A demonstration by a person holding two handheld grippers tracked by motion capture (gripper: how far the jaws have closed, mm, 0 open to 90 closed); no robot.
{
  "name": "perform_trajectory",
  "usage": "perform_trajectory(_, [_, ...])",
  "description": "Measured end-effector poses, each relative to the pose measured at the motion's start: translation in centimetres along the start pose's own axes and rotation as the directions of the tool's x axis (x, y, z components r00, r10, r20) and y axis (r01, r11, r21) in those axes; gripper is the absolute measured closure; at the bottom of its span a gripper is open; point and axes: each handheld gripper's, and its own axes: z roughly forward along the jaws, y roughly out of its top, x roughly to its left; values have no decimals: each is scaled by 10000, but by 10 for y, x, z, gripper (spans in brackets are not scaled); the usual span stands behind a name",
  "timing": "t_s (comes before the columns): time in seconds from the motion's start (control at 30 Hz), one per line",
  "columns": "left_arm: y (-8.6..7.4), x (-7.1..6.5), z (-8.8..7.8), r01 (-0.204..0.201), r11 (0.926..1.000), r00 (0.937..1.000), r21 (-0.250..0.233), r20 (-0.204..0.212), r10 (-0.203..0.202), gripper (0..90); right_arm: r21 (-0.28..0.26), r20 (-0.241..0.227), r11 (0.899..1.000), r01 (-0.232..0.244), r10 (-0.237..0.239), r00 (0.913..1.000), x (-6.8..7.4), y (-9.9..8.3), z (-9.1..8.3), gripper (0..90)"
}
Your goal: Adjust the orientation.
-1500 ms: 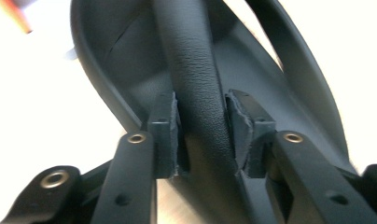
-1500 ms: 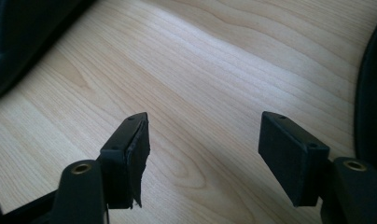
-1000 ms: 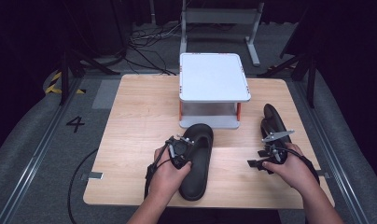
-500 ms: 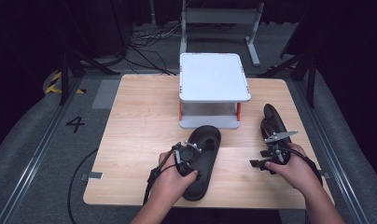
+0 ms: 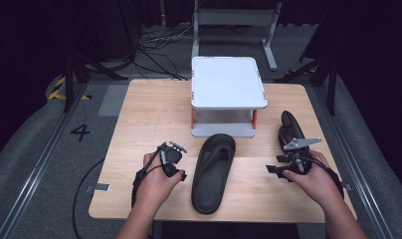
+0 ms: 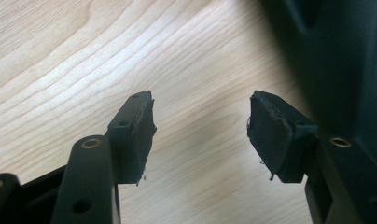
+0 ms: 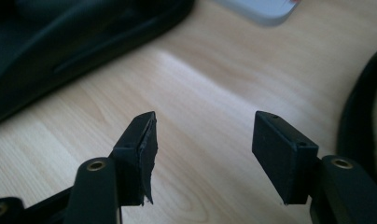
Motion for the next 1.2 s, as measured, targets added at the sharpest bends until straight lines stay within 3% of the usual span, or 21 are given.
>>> perform_trajectory(0.07, [-2,0,1,-52,9998,10000,205,43,51,422,-192,45,9998,-60,61,10000,-1,2,-5,414])
perform_trajectory(0.17, [-11,-5,8,-624,9940,9971,898,502,580,454,-800,433,9967,-145,180,9989,-9,7,-24,414])
perform_trajectory(0.37, [-14,-17,6,-1018,9903,9907,948,1005,922,486,-1385,838,9895,-418,538,9950,-22,9,-43,420])
perform_trajectory(0.57, [-18,-31,7,-1265,9829,9798,1335,1713,1029,531,-1970,1729,9752,-1008,1357,9755,-50,5,-59,409])
perform_trajectory(0.7, [-21,-39,8,-1402,9792,9693,1468,2221,1055,548,-2098,1988,9691,-1294,1719,9648,-61,6,-59,403])
perform_trajectory(0.83, [-21,-45,8,-1623,9756,9701,1481,2049,1303,604,-1954,2099,9697,-1463,1871,9597,-69,5,-48,398])
perform_trajectory(0.9, [-22,-48,7,-1715,9741,9656,1474,2215,1365,606,-1869,2175,9707,-1511,1909,9572,-72,5,-42,395])
perform_trajectory(0.97, [-21,-54,7,-1979,9684,9517,1520,2663,1527,586,-1822,2244,9712,-1533,1929,9552,-74,5,-39,395])
perform_trajectory(1.07, [-20,-60,5,-2237,9635,9513,1470,2479,1831,605,-1744,2385,9718,-1589,1983,9507,-78,6,-35,395])
perform_trajectory(1.1, [-20,-62,5,-2289,9626,9447,1447,2714,1838,600,-1718,2453,9721,-1597,1992,9488,-79,6,-33,397])
perform_trajectory(1.13, [-20,-62,5,-2289,9626,9447,1447,2714,1838,591,-1718,2453,9721,-1597,1992,9488,-79,6,-33,397])
perform_trajectory(1.2, [-20,-67,5,-2525,9579,9306,1366,3054,2018,584,-1588,2543,9728,-1689,2056,9450,-81,6,-31,410])
